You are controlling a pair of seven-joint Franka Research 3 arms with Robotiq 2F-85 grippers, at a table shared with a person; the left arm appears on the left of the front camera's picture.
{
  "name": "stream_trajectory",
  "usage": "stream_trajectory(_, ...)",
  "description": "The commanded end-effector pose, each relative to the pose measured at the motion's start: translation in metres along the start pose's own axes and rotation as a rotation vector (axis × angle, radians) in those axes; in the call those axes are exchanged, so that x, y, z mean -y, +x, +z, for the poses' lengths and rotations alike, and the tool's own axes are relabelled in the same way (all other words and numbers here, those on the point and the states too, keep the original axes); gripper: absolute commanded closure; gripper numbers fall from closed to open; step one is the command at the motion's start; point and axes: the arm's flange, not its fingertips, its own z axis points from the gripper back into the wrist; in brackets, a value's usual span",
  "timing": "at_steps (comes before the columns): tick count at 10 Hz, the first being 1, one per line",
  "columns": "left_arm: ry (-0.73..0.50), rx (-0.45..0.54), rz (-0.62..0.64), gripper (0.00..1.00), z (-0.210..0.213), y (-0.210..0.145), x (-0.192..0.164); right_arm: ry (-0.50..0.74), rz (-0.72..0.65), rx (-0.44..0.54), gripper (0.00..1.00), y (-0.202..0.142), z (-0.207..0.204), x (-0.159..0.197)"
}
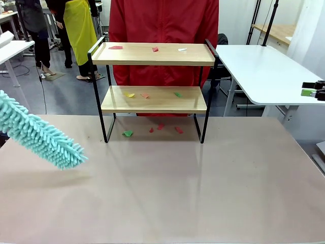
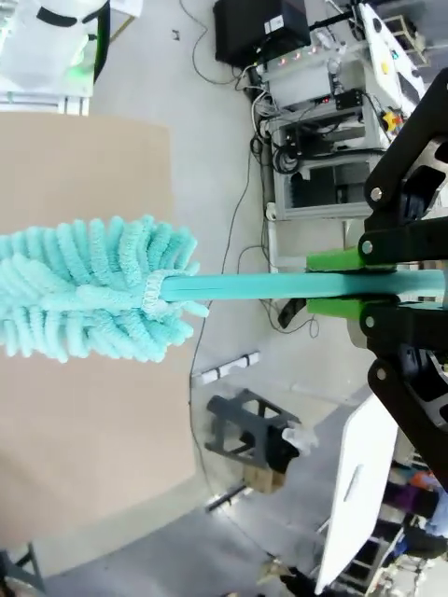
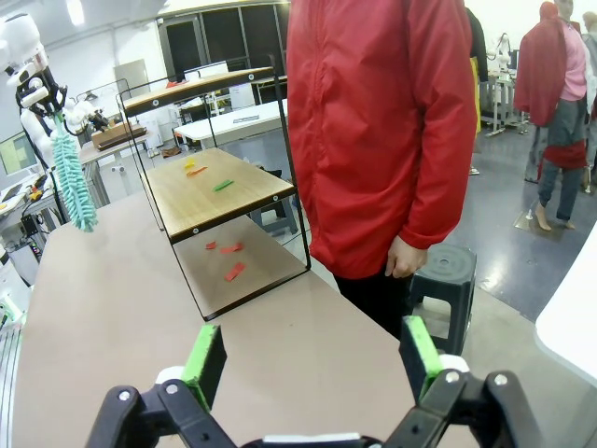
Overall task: Clean the shelf.
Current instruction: Clean the specific section of the Shelf indicated by the human with the Duster.
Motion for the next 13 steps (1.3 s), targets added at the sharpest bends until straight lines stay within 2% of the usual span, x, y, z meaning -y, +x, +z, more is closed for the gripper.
stream_trajectory(1, -0.053, 0.031, -0.028, 0.87, -0.0037, 0.0063, 0.0038, 0.002, 0.006, 0.003, 0.0, 0.0033, -0.0018, -0.0016)
stream_trajectory(2, -0.062, 0.076, 0.001, 0.87, -0.0038, 0.007, 0.002, 0.002, 0.006, 0.003, 0.0, 0.0033, -0.0018, -0.0016)
stream_trajectory(3, -0.02, 0.007, -0.015, 0.87, -0.0041, 0.0074, 0.001, 0.002, 0.006, 0.003, 0.0, 0.0033, -0.0018, -0.0016)
stream_trajectory(13, -0.02, 0.007, -0.015, 0.87, -0.0041, 0.0074, 0.001, 0.002, 0.006, 0.003, 0.0, 0.0033, -0.0018, -0.0016)
